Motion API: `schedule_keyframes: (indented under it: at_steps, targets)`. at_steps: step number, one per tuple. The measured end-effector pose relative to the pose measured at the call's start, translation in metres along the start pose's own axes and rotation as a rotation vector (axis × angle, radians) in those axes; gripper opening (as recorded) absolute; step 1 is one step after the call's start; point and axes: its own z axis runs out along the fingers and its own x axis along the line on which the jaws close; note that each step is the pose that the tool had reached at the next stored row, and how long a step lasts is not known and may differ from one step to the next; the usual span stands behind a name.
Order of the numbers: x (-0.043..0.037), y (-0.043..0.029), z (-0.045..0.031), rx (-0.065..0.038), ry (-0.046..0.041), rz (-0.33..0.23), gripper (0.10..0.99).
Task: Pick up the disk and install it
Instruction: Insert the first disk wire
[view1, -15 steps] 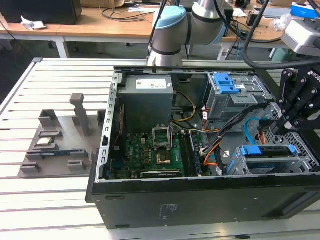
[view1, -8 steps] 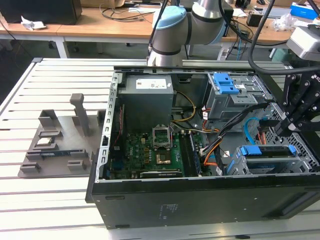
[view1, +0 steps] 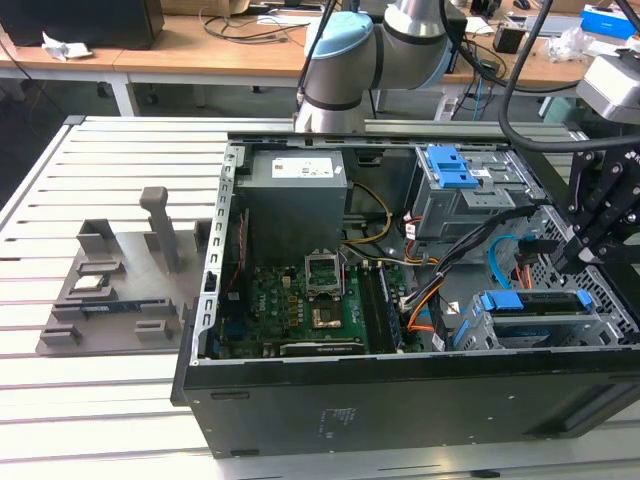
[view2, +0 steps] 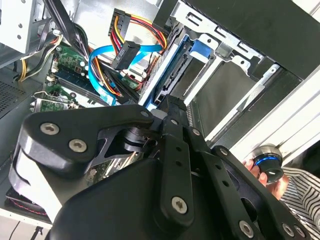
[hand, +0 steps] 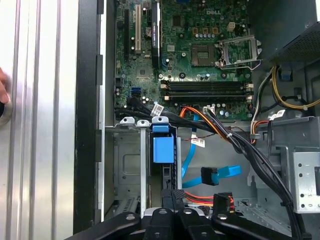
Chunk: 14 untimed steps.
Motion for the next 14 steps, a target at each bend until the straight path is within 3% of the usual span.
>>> schedule_keyframes:
  at_steps: [7,8,10,11,14]
  targets:
    - [0.0000,-0.0002,0.0000,0.000,0.0000,0.000,0.114]
    - [0.0000,-0.0002,0.0000,0.000,0.0000,0.000,0.169]
    - [0.0000,-0.0003,0.0000,0.000,0.0000,0.000,0.169]
    - [0.0000,-0.0003,0.0000,0.000,0.0000,0.000,0.361]
    - [-0.0003,-0.0003,0.0000,0.000,-0.0001,0.000,0.361]
